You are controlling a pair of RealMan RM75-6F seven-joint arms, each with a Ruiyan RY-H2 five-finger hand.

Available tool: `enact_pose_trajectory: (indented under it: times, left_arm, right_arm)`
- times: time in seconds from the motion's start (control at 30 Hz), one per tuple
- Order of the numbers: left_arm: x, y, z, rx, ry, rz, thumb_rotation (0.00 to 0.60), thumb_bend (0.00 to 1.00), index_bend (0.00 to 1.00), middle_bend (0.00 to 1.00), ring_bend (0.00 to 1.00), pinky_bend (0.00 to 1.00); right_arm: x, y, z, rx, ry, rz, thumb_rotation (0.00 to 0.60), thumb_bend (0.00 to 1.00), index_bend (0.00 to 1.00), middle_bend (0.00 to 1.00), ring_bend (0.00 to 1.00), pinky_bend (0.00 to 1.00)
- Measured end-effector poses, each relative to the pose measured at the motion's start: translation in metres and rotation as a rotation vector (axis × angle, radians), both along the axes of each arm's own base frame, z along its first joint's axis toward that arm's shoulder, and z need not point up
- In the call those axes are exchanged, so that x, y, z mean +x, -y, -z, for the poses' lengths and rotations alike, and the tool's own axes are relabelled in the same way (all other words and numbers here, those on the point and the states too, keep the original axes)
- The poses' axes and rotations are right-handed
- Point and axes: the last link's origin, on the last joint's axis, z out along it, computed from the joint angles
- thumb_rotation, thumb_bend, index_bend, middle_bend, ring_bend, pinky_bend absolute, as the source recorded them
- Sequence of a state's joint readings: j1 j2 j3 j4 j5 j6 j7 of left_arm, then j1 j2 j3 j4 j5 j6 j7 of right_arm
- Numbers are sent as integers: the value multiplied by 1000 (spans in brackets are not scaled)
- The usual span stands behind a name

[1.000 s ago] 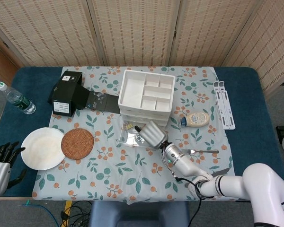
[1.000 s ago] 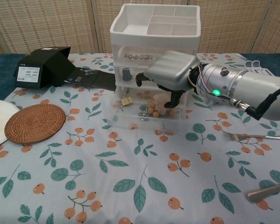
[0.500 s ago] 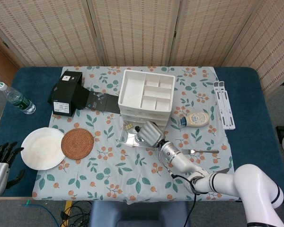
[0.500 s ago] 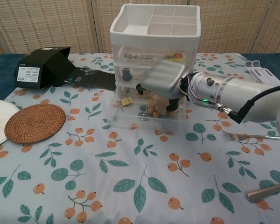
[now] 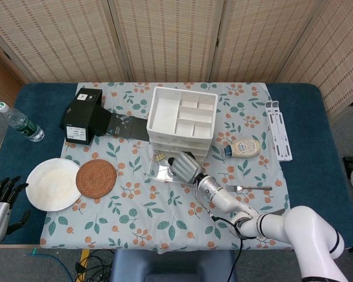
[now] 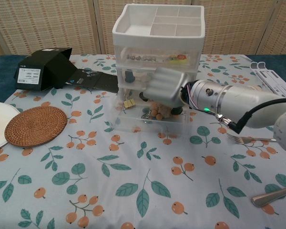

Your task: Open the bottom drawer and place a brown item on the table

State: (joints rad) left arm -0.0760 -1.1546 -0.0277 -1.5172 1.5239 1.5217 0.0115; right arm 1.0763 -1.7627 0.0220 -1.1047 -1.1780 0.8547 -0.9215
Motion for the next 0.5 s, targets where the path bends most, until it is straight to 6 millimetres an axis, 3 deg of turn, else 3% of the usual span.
enact_pose_trajectory:
  times: [0.5]
  left_arm:
    - [-2, 0, -1, 4, 3, -6, 600, 318, 204, 118, 70, 92]
  right_arm:
    - [-6, 7, 7, -25, -70, -49, 600, 237, 294, 913, 1000, 1000]
